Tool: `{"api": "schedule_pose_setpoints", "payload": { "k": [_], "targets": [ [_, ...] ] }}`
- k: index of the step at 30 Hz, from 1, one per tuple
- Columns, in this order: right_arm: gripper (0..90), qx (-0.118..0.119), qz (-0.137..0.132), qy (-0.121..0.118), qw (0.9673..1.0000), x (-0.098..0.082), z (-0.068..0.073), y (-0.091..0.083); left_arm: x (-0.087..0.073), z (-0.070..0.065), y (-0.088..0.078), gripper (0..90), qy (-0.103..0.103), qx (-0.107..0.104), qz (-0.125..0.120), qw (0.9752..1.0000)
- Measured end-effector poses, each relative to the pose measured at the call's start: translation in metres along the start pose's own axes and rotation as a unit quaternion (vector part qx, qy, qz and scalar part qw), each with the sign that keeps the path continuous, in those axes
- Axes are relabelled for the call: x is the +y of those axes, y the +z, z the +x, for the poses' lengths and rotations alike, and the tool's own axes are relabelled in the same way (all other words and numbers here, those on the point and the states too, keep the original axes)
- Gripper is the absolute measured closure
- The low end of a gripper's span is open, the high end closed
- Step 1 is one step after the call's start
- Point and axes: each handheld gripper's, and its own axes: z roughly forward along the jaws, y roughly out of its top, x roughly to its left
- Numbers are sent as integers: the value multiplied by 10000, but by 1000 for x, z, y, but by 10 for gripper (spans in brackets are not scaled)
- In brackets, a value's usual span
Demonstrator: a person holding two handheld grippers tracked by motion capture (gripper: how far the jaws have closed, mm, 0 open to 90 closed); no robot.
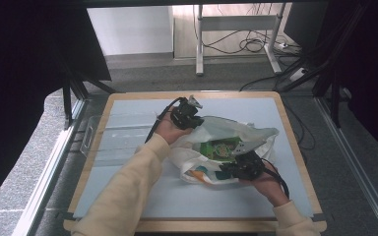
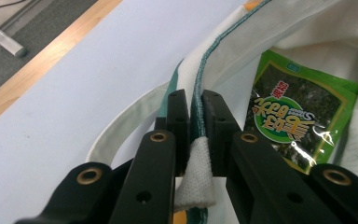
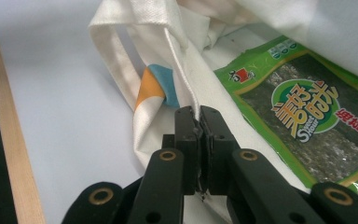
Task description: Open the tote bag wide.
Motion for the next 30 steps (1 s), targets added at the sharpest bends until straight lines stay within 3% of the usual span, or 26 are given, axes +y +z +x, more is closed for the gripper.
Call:
{"api": "schedule_pose_setpoints", "payload": {
  "k": [8,23,25,26,30],
  "targets": [
    [857,53,33,10,10000,-4,2,1,4,8,5,832,-38,70,-1,10000],
    [858,112,187,-19,9998,-15,8,5,3,23,17,831,-273,124,1,9996],
    [858,111,202,-22,9997,-17,9,5,4,23,19,831,-372,133,-87,9992],
    [858,108,209,-38,9997,-18,10,6,5,25,19,831,-305,166,-9,9994],
    [857,86,288,-52,9995,-22,13,9,9,29,22,832,-351,216,46,9991]
  ]
}}
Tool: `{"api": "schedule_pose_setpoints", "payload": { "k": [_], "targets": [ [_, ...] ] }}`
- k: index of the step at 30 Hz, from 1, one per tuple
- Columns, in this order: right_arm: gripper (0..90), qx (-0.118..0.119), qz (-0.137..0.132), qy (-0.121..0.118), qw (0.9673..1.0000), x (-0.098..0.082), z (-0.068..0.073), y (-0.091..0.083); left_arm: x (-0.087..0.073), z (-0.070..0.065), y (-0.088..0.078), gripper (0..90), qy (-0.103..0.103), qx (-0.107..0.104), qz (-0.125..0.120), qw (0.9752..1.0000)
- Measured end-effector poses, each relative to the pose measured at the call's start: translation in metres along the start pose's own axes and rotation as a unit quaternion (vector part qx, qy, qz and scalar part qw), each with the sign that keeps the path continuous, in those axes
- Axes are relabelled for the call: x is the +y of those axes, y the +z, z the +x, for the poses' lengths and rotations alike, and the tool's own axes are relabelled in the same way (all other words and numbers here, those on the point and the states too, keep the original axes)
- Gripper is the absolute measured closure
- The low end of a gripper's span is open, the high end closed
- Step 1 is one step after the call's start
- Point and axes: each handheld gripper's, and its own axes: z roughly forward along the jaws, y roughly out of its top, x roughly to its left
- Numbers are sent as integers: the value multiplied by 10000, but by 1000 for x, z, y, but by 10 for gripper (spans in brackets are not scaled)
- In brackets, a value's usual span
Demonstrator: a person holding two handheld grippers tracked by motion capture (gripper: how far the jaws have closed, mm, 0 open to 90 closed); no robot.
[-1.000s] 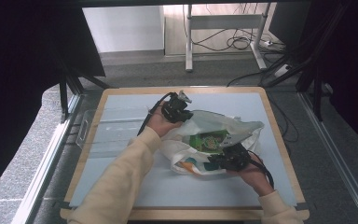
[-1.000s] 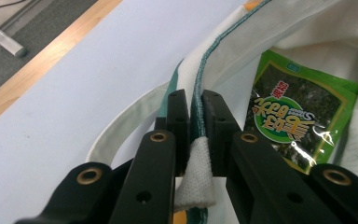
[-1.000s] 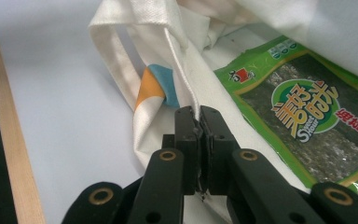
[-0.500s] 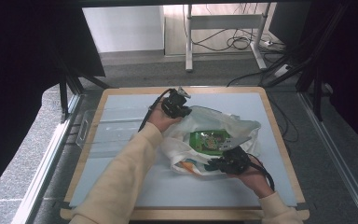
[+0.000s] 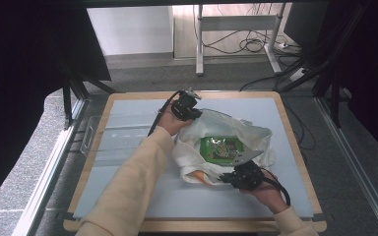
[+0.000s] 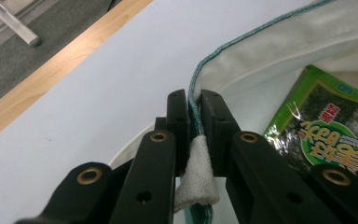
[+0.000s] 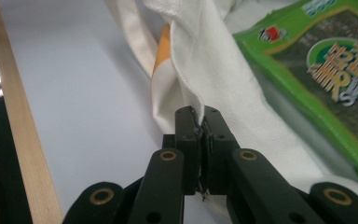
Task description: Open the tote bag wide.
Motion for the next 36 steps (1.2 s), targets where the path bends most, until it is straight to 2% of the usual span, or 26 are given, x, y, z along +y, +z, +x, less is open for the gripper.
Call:
{"api": "schedule_pose_setpoints", "payload": {
  "k": [3,5,7,8,9,10,11,12,16,21,22,26,27,28,30,31,32,36],
  "targets": [
    [858,-24,111,-56,9999,-4,3,5,1,3,4,831,-141,32,-30,9999],
    [858,-42,110,-70,9999,-7,5,6,0,5,7,831,-233,38,-47,9997],
    [858,-45,83,-57,9999,-8,5,6,-1,7,8,831,-226,37,13,9997],
    [858,-46,76,-51,9999,-9,5,7,-2,7,11,831,-313,30,-52,9995],
    [859,-58,73,-56,9999,-9,5,8,-2,9,10,831,-228,44,29,9997],
    [858,-68,82,-61,9999,-10,6,9,-2,8,12,831,-331,39,-35,9994],
    [859,-81,91,-69,9999,-10,6,9,-2,10,12,830,-269,48,23,9996],
    [858,-86,106,-49,9999,-10,7,9,-2,10,14,830,-334,41,-26,9994],
    [858,-86,96,-59,9999,-11,6,10,-3,11,13,830,-334,-14,16,9994],
    [857,-103,96,-61,9999,-11,5,11,-1,5,5,829,-208,-47,-46,9998],
    [857,-103,97,-61,9999,-11,5,11,-1,3,4,828,-244,-52,-90,9996],
    [855,-108,78,-81,9999,-11,5,11,-3,2,-1,825,-170,-96,-73,9998],
    [854,-110,76,-83,9999,-10,5,11,-4,0,-1,825,-234,-112,-144,9996],
    [853,-111,71,-82,9999,-10,5,10,-4,1,-3,824,-172,-126,-96,9997],
    [851,-120,65,-88,9999,-10,5,10,-5,-1,-4,820,-246,-172,-198,9994],
    [850,-110,60,-77,9999,-10,5,10,-6,-2,-5,816,-249,-185,-199,9993],
    [848,-107,60,-57,9999,-10,5,10,-6,-2,-7,808,-159,-195,-156,9996],
    [817,-84,31,-47,9999,-9,4,9,-7,-5,-16,730,-147,-310,-284,9990]
  ]
}}
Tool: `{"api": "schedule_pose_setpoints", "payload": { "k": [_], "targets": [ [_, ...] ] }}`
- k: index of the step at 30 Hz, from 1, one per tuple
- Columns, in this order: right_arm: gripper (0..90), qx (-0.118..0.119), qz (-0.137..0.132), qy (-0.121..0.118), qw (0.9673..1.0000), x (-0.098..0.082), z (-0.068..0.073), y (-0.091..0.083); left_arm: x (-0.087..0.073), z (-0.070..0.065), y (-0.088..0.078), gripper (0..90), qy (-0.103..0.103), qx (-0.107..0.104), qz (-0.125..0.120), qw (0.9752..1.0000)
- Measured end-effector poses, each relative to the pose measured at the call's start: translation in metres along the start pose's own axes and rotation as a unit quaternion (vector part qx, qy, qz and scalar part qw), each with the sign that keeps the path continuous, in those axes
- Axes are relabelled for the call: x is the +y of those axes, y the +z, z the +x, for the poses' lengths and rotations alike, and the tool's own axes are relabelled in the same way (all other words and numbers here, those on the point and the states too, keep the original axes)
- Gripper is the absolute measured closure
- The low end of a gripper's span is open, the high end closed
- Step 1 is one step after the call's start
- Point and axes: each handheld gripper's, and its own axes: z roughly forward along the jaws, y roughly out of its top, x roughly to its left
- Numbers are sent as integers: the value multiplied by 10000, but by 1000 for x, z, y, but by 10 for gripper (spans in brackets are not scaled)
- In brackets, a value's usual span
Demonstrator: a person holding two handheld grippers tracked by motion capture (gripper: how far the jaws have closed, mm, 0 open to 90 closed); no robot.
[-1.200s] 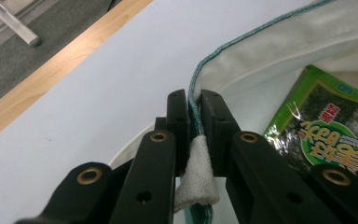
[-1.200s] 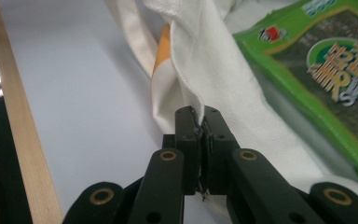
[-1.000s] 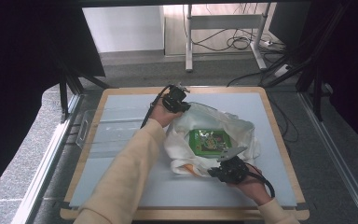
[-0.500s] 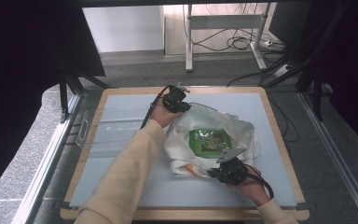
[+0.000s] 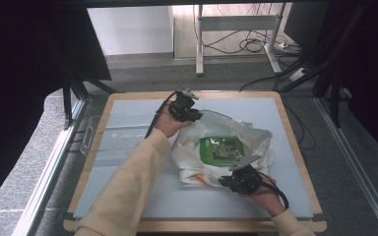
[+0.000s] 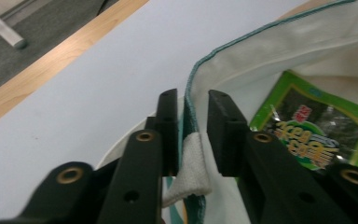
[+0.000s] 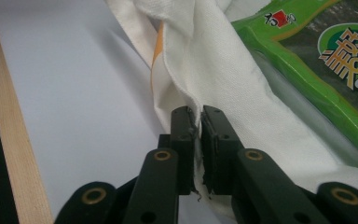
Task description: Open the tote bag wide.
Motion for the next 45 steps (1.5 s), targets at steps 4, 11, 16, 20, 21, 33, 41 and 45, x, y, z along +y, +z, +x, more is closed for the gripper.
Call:
{"api": "schedule_pose_setpoints", "payload": {
  "k": [4,11,16,20,21,33,41,45],
  "targets": [
    [756,42,-44,4,10000,1,0,-1,-1,-9,-14,616,101,-69,-142,9998],
    [626,22,-164,89,9998,5,0,-4,-3,-29,-46,430,296,-254,-355,9986],
    [532,-50,-291,195,9994,7,0,-7,-11,-44,-67,386,415,-314,-433,9977],
    [484,-101,-472,344,9982,9,-1,-14,-24,-51,-79,363,316,-449,-570,9969],
    [472,-105,-510,367,9980,9,-2,-16,-26,-53,-81,359,316,-462,-581,9967],
    [443,-184,-747,518,9957,13,-9,-28,-59,-70,-88,338,350,-572,-567,9961],
    [435,-293,-801,628,9944,13,-13,-33,-73,-72,-88,340,184,-704,-661,9952],
    [432,-345,-864,637,9936,14,-15,-37,-74,-73,-86,342,186,-685,-598,9957]
  ]
}}
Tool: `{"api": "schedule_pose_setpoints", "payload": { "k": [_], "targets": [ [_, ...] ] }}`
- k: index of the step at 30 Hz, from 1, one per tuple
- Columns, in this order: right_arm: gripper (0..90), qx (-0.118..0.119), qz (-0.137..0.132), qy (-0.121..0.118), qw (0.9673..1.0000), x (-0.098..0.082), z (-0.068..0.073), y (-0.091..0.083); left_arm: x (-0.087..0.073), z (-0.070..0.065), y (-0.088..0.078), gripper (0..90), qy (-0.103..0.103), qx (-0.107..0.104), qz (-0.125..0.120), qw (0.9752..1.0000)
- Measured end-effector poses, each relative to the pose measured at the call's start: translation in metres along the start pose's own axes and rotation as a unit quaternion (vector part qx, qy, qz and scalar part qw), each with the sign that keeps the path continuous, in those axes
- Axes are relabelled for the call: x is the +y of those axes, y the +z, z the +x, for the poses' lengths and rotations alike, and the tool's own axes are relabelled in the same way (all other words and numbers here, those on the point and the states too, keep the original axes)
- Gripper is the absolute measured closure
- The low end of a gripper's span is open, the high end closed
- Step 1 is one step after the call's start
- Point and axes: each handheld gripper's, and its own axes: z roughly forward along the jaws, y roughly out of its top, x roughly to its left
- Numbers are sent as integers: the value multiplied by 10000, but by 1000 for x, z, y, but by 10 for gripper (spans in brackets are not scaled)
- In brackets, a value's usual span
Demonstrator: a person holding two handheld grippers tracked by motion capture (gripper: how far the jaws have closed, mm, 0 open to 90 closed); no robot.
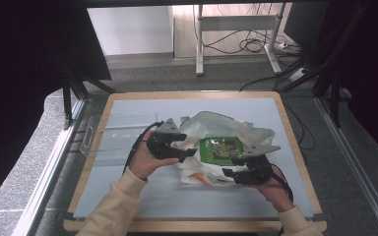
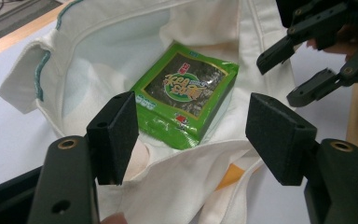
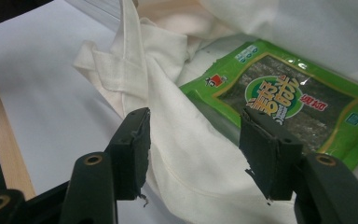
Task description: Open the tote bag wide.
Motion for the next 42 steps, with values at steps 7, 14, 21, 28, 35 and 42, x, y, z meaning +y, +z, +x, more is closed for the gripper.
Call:
{"api": "schedule_pose_setpoints", "payload": {
  "k": [7,14,21,28,35,42],
  "targets": [
    [438,-113,-118,50,9999,7,-6,-7,-1,-1,9,371,1,-78,35,10000],
    [482,-222,-235,112,9994,11,-10,-13,-2,-5,15,568,67,-220,85,9997],
    [568,-240,-236,111,9994,11,-12,-15,-3,-5,19,766,-14,-260,123,9996],
    [681,-214,-179,135,9995,13,-16,-13,-5,-4,26,854,-38,-311,253,9992],
    [785,-204,-166,135,9996,13,-18,-12,-6,-3,34,884,-71,-328,374,9987],
    [854,-205,-166,164,9995,14,-22,-11,-8,-2,39,897,-162,-356,418,9984]
  ]
}}
